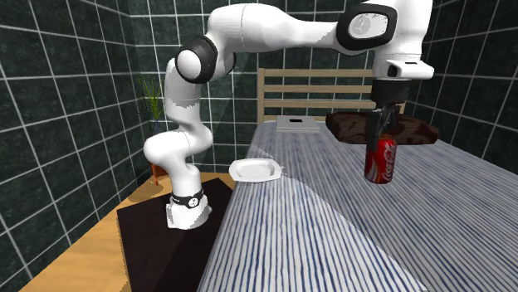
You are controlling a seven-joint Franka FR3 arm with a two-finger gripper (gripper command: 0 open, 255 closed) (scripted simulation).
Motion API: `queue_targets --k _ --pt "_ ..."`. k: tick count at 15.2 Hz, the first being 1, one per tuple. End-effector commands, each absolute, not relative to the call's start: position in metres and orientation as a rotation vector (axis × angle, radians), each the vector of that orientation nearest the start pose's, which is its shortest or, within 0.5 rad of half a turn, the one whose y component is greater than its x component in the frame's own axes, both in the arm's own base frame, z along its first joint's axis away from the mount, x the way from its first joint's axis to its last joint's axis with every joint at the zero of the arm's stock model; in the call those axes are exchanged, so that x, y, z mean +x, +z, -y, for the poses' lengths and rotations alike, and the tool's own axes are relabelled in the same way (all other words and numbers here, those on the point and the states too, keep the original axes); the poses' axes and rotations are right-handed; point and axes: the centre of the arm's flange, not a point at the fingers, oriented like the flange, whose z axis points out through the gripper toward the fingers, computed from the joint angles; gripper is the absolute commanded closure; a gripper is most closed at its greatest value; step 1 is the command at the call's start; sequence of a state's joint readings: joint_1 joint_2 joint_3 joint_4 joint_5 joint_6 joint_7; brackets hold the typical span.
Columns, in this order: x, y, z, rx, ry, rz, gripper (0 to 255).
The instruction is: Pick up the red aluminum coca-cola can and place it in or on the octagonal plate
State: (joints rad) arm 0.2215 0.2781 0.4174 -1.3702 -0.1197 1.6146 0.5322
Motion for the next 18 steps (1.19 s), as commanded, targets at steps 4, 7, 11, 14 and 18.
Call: queue_targets --k 4,7,11,14,18 --pt "0.476 0.573 -0.314 -3.151 0.007 0.154 255" --pt "0.440 0.576 -0.300 -3.151 0.007 0.154 255" --pt "0.390 0.579 -0.281 -3.151 0.007 0.154 255" --pt "0.353 0.582 -0.267 -3.151 0.007 0.154 255" --pt "0.304 0.586 -0.248 -3.151 0.007 0.154 255"
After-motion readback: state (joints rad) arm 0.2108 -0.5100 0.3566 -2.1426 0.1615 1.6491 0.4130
